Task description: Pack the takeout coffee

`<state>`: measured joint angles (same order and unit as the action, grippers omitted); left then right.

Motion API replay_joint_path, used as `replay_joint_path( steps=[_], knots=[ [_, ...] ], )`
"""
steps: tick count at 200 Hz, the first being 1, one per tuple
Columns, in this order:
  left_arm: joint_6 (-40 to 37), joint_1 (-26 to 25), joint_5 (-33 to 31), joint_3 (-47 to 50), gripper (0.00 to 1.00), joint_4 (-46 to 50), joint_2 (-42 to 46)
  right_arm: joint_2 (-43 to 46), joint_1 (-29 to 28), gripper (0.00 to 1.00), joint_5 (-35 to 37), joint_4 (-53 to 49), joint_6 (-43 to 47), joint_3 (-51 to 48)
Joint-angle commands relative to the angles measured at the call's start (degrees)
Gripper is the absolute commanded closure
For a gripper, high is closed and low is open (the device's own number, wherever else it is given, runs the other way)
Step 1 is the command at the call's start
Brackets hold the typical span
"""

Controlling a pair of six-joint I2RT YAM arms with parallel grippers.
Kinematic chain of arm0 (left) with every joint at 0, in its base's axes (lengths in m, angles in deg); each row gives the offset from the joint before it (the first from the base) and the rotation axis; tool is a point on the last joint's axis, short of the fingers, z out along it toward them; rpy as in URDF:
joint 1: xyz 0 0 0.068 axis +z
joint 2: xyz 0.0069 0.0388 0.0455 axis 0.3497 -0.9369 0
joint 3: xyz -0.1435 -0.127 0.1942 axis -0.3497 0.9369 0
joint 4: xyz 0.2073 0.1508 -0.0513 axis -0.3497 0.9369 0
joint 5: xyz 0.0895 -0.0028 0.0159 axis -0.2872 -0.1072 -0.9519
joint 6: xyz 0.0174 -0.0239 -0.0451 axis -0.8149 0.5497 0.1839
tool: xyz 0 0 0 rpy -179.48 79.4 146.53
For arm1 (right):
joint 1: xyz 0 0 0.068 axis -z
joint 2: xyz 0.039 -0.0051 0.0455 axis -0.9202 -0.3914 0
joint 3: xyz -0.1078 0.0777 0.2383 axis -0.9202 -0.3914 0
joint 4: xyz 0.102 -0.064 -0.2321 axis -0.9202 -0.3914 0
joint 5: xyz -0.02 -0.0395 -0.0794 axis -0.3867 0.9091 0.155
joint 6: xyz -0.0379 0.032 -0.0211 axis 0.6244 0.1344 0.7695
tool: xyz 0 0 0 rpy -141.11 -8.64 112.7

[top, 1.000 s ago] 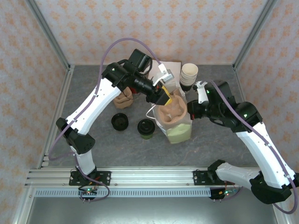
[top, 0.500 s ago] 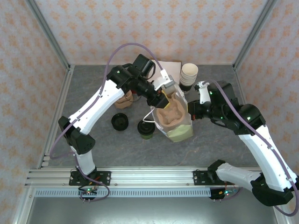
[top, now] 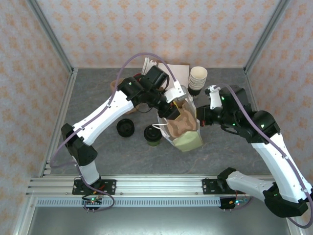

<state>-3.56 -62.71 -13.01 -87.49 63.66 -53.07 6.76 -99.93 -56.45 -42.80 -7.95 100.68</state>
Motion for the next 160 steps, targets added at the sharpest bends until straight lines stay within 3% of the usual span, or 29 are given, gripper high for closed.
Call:
replay_joint_path(
  steps=[1, 83, 160],
  knots=[
    [-0.7, -1.0, -2.9, 2.4, 0.67, -4.5, 3.6, 1.3, -0.4, 1.0, 1.7, 3.1, -3.2, -1.2],
    [-4.5, -3.3, -10.2, 7.6, 0.67, -6.9, 6.7, 2.3, -0.2, 1.0, 0.0, 8.9, -9.0, -7.8],
    [-8.7, -4.7, -14.3, 0.8, 0.67, -1.3, 1.1, 1.7, 0.1, 1.0, -2.9, 10.1, -10.0, -8.5]
  ],
)
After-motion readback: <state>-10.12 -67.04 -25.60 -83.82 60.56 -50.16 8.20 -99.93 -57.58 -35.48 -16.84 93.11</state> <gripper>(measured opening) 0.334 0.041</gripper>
